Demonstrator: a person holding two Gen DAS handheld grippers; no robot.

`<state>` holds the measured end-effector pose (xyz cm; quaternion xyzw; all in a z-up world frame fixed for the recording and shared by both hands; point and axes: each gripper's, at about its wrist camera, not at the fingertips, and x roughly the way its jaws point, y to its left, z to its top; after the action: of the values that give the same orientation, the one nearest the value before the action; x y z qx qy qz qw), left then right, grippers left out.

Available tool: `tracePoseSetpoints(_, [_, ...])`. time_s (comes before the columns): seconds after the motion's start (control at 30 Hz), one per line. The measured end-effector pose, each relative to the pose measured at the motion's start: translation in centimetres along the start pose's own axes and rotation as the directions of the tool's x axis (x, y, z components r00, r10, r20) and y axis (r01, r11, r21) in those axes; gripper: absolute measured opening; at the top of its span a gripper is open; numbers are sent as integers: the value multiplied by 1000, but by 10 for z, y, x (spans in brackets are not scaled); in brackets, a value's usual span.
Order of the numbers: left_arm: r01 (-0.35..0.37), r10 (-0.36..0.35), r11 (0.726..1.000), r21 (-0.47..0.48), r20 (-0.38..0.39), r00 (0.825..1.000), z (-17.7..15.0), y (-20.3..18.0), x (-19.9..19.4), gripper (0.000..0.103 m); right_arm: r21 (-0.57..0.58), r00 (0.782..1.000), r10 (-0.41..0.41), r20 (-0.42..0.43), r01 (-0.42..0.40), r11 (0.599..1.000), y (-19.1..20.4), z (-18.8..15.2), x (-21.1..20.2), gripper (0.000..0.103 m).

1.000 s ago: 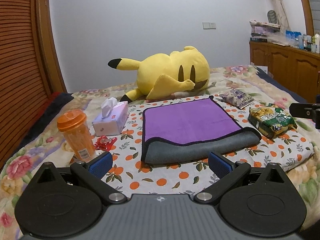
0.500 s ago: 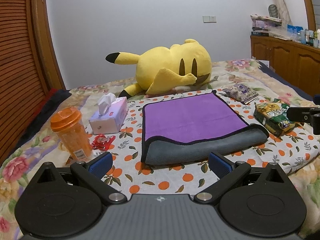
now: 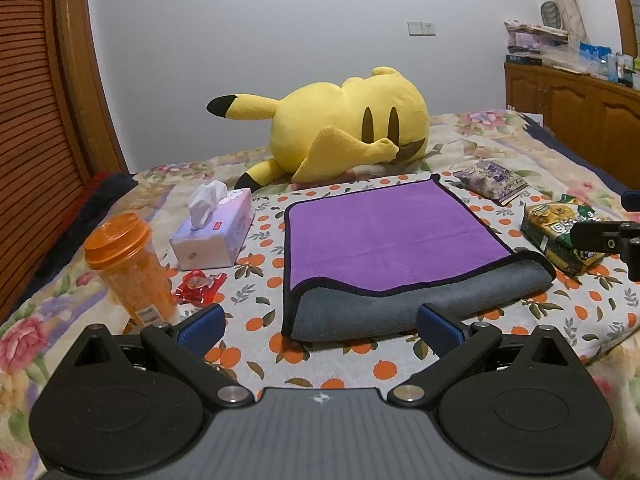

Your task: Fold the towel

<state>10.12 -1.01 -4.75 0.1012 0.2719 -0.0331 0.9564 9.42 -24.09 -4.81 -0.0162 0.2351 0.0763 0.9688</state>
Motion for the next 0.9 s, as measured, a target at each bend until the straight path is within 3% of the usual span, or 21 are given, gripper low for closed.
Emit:
tracePoseSetpoints(0.67, [45, -47, 999, -23, -53, 998, 8, 12, 46, 103, -5, 995, 48, -86, -48, 999, -5, 9, 42, 103])
tracePoseSetpoints(0.9, [72, -76, 996, -51, -80, 994, 10, 19, 61, 97, -7, 992, 64, -112, -66, 998, -9, 10, 53, 103])
